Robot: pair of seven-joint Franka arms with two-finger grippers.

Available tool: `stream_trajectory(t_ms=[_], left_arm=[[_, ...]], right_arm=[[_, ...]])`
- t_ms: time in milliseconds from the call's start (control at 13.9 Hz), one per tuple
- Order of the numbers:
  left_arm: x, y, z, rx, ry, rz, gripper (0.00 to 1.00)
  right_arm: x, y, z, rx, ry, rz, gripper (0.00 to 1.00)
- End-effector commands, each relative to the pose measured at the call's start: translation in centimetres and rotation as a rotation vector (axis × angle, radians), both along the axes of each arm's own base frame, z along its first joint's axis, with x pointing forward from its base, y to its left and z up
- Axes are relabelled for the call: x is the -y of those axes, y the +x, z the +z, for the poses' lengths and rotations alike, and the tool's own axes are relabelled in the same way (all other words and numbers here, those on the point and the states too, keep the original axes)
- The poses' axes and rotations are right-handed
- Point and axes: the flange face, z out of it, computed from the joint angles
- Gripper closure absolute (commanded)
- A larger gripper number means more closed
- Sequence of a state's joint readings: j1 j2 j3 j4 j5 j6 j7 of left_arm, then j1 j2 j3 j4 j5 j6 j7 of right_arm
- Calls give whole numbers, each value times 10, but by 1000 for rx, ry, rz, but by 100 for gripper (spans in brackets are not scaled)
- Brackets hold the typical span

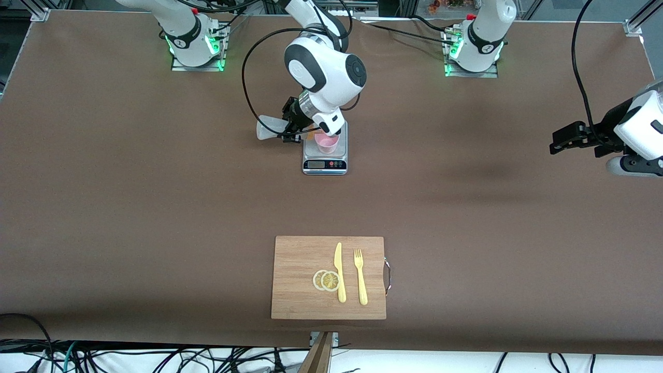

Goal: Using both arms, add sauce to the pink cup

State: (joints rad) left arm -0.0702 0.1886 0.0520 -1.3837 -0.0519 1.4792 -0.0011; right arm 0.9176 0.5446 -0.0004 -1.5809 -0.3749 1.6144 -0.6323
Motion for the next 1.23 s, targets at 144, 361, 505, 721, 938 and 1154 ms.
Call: stream_trajectory(t_ms=[144, 361, 505, 721, 938, 1154], left_arm=[[1, 0, 4, 2, 9, -14, 0], [1, 0, 4, 2, 9, -16, 0], [1, 0, 4, 2, 9, -16, 0], [1, 0, 4, 2, 9, -16, 0], [1, 1, 4, 3, 9, -16, 0], [1, 0, 4, 2, 9, -16, 0]], right_arm=[[0, 2, 23, 19, -32, -7, 77], [-1, 1, 21, 22, -33, -11, 80], [-2, 0, 18, 22, -35, -8, 84], [-2, 1, 15, 31, -48, 2, 93], [-3, 0, 11, 27, -52, 4, 98], [-2, 1, 11, 26, -54, 2, 98]])
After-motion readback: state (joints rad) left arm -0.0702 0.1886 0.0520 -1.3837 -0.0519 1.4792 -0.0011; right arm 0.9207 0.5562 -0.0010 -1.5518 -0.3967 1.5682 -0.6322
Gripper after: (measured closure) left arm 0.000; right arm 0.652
